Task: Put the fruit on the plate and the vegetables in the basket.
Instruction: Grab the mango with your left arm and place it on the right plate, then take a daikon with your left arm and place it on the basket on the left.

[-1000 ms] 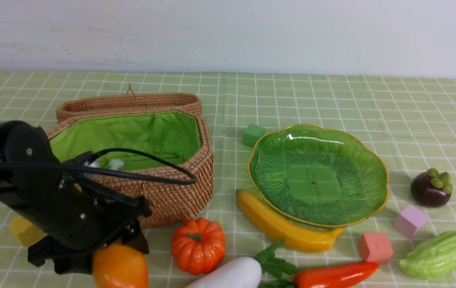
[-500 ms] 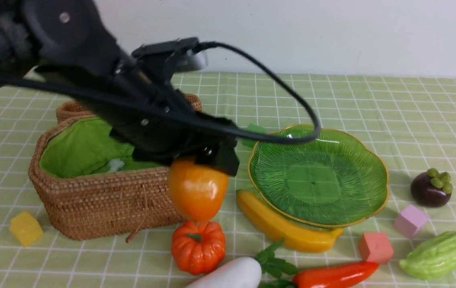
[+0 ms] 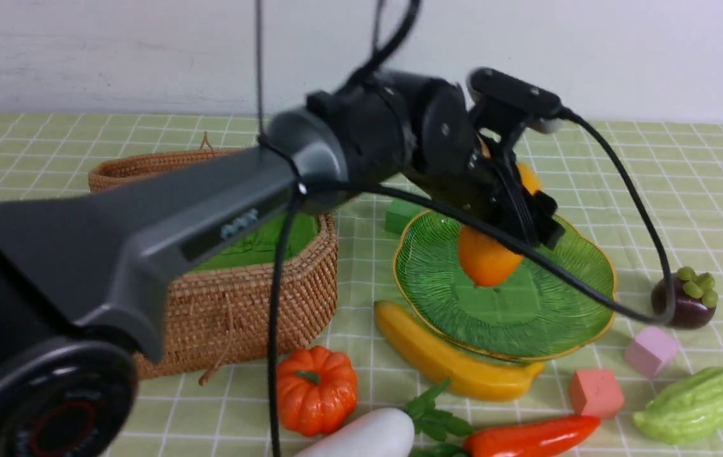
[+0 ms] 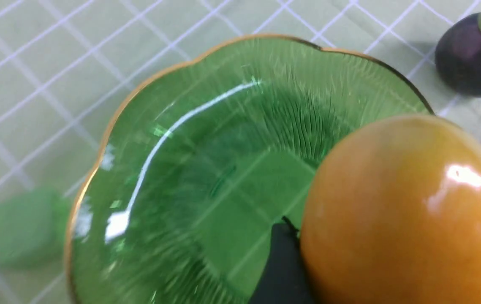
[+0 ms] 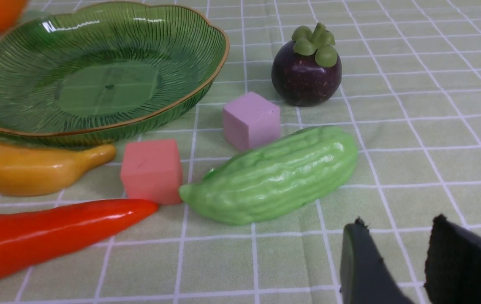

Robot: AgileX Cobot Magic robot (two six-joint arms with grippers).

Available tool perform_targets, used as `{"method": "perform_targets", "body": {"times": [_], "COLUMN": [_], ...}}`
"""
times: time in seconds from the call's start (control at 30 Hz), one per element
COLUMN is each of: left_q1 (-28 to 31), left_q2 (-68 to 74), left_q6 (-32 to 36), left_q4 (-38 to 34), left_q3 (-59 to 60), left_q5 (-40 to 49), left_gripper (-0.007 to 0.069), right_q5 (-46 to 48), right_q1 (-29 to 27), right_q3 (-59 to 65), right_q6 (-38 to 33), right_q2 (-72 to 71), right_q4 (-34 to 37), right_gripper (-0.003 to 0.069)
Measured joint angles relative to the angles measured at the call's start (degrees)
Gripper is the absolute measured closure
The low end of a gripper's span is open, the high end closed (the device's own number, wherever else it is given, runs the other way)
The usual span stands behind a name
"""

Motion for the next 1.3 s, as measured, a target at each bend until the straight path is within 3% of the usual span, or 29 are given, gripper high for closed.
{"method": "perform_targets", "body": {"times": [0.2, 0.33, 0.53, 0.93, 1.07, 1.3], "left_q1": [-1.5, -1.4, -1.4, -1.4, -1.4, -1.4], "left_q2": [4.4, 4.3, -0.1, -24.9, -28.3, -26.5], "left_q6": [-5.3, -9.8, -12.6, -12.7, -12.3, -1.5], "left_q4": [2.0, 2.3, 2.8, 14.2, 13.9, 3.7], "left_q3": [0.0, -0.1, -0.1, 2.8, 8.8, 30.3], "left_q5": [-2.5, -2.3, 7.2, 36.8, 38.5, 31.0], "left_gripper": [0.0074, -0.0014, -0.0045, 0.0057, 0.0068, 0.0071], "right_q5": [0.0, 0.0, 0.0, 0.0, 0.0, 0.0], "right_q1": [0.0, 0.0, 0.0, 0.0, 0.0, 0.0], "right_q3": [0.0, 0.0, 0.0, 0.0, 0.0, 0.0], "right_q6": [0.0, 0.0, 0.0, 0.0, 0.0, 0.0], "right_q2": [0.0, 0.0, 0.0, 0.0, 0.0, 0.0], "right_q4": [0.0, 0.0, 0.0, 0.0, 0.0, 0.0], "right_gripper": [0.0418, 0.0418, 0.0418, 0.0418, 0.0418, 0.0418]}}
